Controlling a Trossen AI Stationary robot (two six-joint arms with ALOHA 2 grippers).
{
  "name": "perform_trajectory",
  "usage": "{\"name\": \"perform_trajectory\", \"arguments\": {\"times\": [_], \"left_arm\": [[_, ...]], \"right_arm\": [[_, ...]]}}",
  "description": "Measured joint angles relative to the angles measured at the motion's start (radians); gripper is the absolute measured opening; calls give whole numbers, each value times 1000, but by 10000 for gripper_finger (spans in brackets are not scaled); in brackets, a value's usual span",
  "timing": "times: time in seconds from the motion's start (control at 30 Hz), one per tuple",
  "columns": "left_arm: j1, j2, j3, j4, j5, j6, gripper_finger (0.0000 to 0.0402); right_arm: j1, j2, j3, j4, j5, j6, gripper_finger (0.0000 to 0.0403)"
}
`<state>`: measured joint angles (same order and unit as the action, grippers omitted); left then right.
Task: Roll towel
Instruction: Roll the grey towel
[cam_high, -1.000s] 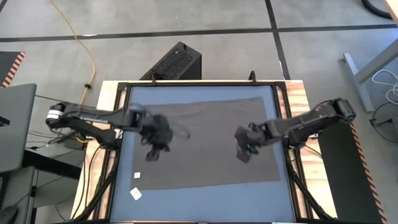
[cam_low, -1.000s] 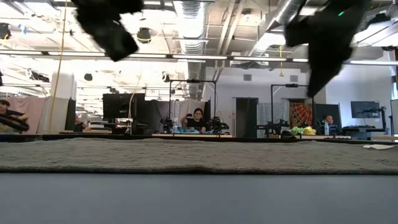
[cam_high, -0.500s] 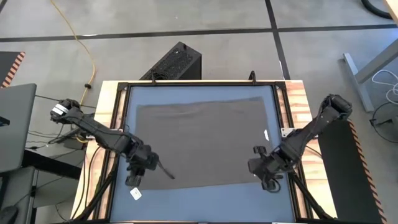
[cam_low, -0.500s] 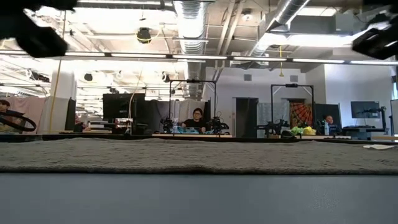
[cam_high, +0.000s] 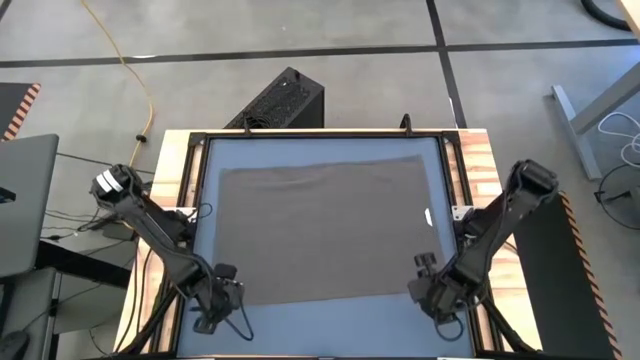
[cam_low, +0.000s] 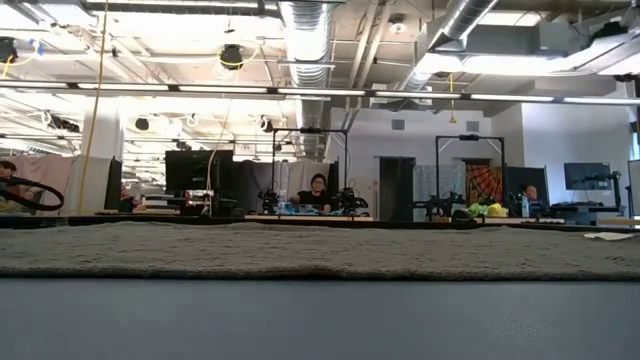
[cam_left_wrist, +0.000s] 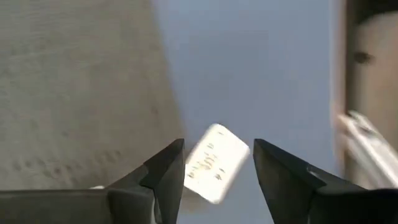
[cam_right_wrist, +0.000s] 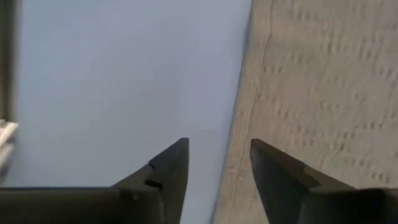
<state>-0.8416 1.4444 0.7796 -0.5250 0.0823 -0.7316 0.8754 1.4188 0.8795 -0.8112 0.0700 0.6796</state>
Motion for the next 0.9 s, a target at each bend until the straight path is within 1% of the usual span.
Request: {"name": "perform_trajectory", "arguments": {"times": [0.1, 0.23, 0.33, 0.43, 0.5, 0.7, 0.8, 0.9], "left_arm": [[-14, 56, 0, 5, -62, -46, 178], [-25, 128, 5, 22, -65, -104, 178], [-38, 153, 8, 20, -88, -152, 178], [-58, 154, 6, 22, -137, -164, 178], [-65, 155, 6, 22, -152, -164, 178], [-72, 156, 5, 5, -171, -164, 163], [-71, 157, 4, 4, -174, -152, 149], [-71, 157, 4, 2, -177, -146, 138]], "right_arm": [[10, 54, 0, 0, -38, 4, 215], [7, 91, 0, -2, -123, 41, 218], [6, 87, 1, -27, -154, 103, 215], [6, 65, 1, -64, -159, 162, 213], [7, 55, 2, -82, -159, 186, 213], [31, 72, -2, -84, -142, 187, 215], [33, 87, -30, -68, -115, 184, 215], [19, 107, -67, -65, -113, 179, 215]]}}
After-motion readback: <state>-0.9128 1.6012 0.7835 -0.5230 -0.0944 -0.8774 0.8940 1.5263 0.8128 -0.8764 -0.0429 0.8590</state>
